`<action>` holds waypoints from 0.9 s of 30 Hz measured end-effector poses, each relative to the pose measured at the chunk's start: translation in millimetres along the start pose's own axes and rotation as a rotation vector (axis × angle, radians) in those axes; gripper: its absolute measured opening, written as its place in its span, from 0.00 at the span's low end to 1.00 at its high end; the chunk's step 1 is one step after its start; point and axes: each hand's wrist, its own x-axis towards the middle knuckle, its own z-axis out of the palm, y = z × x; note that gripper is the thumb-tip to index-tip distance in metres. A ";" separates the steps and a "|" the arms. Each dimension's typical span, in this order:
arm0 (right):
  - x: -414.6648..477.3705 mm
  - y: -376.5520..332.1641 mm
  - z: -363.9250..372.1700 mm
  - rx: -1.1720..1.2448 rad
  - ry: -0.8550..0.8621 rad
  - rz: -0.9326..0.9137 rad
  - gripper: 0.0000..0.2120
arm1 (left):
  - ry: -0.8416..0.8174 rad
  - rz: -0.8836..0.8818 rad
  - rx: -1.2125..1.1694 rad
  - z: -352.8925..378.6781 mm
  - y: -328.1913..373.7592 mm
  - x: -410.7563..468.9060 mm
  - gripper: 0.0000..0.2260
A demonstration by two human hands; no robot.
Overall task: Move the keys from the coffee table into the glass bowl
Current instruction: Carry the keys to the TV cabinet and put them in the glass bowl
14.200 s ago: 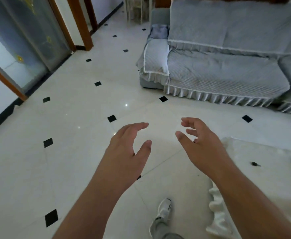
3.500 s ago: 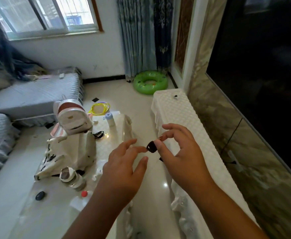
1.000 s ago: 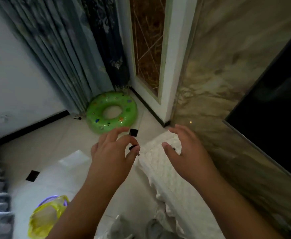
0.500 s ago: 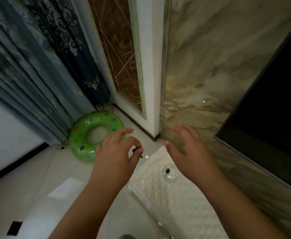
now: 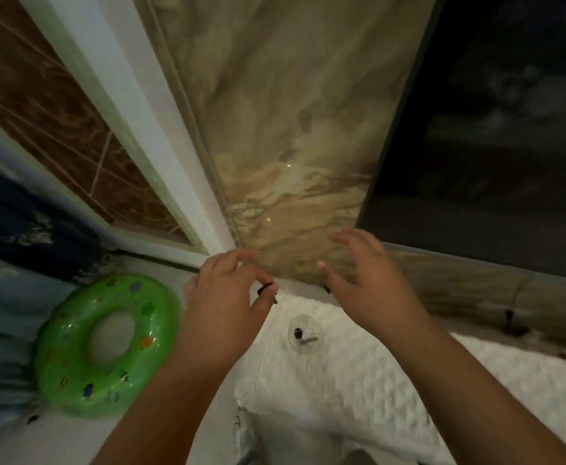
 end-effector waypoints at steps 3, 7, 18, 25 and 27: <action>-5.5 -2.0 25.4 -0.003 0.054 0.128 0.23 | -0.085 0.093 -0.049 10.9 -20.7 20.2 0.03; -17.5 10.3 57.0 0.007 0.131 0.250 0.24 | -0.192 0.155 -0.048 36.4 -36.3 43.6 0.03; -18.1 96.2 106.9 -0.023 0.184 0.398 0.23 | -0.253 0.230 -0.072 137.1 -50.4 64.5 0.01; -10.7 152.3 149.5 -0.022 0.159 0.423 0.22 | -0.290 0.151 -0.101 225.6 -80.2 70.8 0.03; -11.1 168.0 164.9 -0.021 0.133 0.432 0.23 | -0.305 0.111 -0.090 253.2 -91.3 72.4 0.04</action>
